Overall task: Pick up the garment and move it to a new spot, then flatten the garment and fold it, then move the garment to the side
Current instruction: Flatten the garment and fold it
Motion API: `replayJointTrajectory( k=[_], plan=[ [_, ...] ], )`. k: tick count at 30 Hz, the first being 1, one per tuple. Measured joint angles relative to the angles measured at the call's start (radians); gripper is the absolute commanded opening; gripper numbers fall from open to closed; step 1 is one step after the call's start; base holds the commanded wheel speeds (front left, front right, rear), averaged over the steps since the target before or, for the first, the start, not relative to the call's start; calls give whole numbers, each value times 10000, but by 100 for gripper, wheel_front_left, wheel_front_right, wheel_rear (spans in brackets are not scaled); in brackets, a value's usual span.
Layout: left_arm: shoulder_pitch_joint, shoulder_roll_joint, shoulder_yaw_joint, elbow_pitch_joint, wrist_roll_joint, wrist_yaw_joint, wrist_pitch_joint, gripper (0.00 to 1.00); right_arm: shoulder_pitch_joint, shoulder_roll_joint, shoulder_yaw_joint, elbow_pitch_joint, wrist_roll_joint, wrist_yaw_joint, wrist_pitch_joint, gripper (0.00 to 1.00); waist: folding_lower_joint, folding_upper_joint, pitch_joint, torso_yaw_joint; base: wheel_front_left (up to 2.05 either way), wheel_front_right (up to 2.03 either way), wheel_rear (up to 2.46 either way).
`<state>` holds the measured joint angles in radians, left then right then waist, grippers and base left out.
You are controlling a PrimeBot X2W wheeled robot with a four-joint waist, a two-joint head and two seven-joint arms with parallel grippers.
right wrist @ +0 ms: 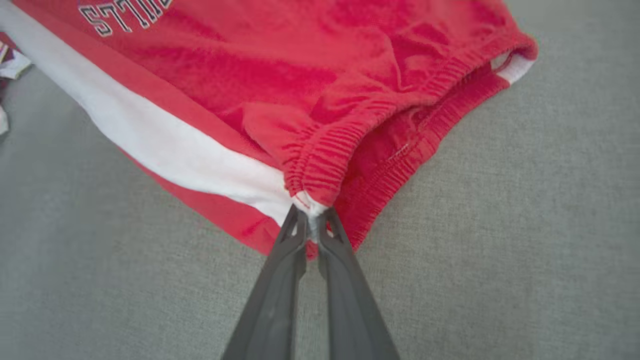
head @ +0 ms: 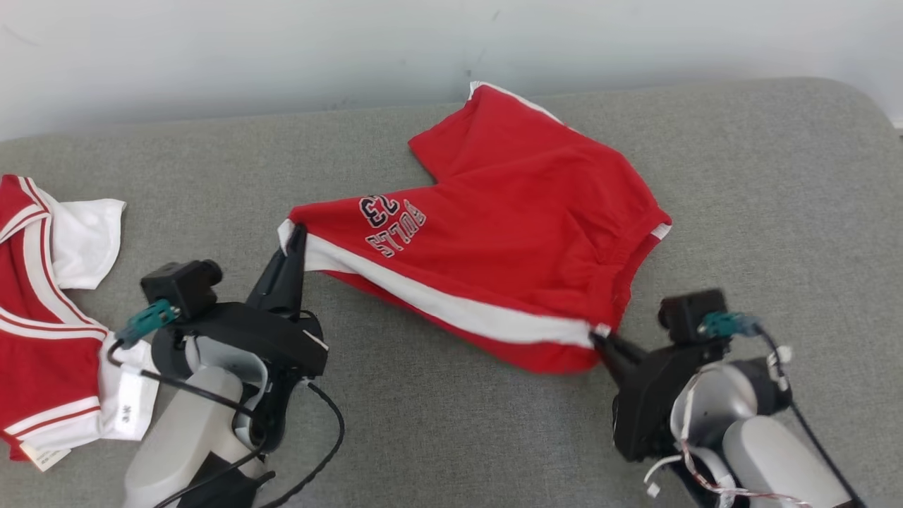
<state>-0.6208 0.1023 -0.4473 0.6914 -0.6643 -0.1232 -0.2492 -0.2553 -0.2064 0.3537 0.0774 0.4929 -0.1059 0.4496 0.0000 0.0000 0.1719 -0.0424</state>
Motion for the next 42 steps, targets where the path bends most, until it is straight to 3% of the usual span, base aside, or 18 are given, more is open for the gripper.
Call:
replayJointTrajectory(
  k=[8, 12, 19, 22, 24, 28, 32, 35, 38, 42],
  plan=[
    [686, 316, 1089, -2027, -694, -4, -29, 0, 401, -25, -1110, -2529, 1022, 42, -700, 0, -1, 0, -204, -117, 0, 0, 0],
    [1789, 506, 1425, -3969, -1310, -6, -58, 0, 1088, -138, -1580, -4337, 1672, 288, -943, 0, -1, 0, -236, -206, 0, 0, 0],
    [2923, 869, 1501, -6865, -1950, -6, -54, 0, 1048, -257, -2052, -6261, 2337, 514, -924, 0, -2, 0, -109, -288, 0, 0, 0],
    [2801, 949, 1511, -7239, -2092, 75, 468, 0, 13, -393, -2015, -5547, 2393, 531, -385, 0, -2, 0, 81, -311, 0, 0, 0],
    [2377, 905, 1473, -6999, -2155, 376, 901, 0, -1074, -477, -1956, -4464, 2366, 499, -4, 0, -1, 1, 266, -322, 0, 0, 0],
    [-209, 437, 1465, -5204, -1971, 1177, 1553, 0, -4068, -228, -1862, -1494, 2249, 353, 357, 0, 2, 3, 726, -319, 0, 0, 0],
    [-3467, -117, 2215, -4389, -1296, 1831, 892, 0, -7526, 330, -2452, -128, 1507, 309, -571, 0, 4, 3, 1230, -275, 0, 0, 0],
    [-5177, -439, 2433, -4727, -1016, 1737, 167, 0, -9352, 259, -2757, 178, 1381, 395, -1377, 0, 3, 2, 1549, -193, 0, 0, 0],
    [-5274, -431, 2366, -4539, -988, 1494, 98, 0, -9400, 25, -2627, 848, 1377, 729, -1689, 0, 0, 1, 1776, -59, 0, 0, 0],
    [-4027, -291, 2040, -3457, -857, 1452, 119, 0, -7581, 38, -2096, 2025, 1375, 1064, -1680, 0, 3, 4, 2024, 55, 0, 0, 0]
  ],
)
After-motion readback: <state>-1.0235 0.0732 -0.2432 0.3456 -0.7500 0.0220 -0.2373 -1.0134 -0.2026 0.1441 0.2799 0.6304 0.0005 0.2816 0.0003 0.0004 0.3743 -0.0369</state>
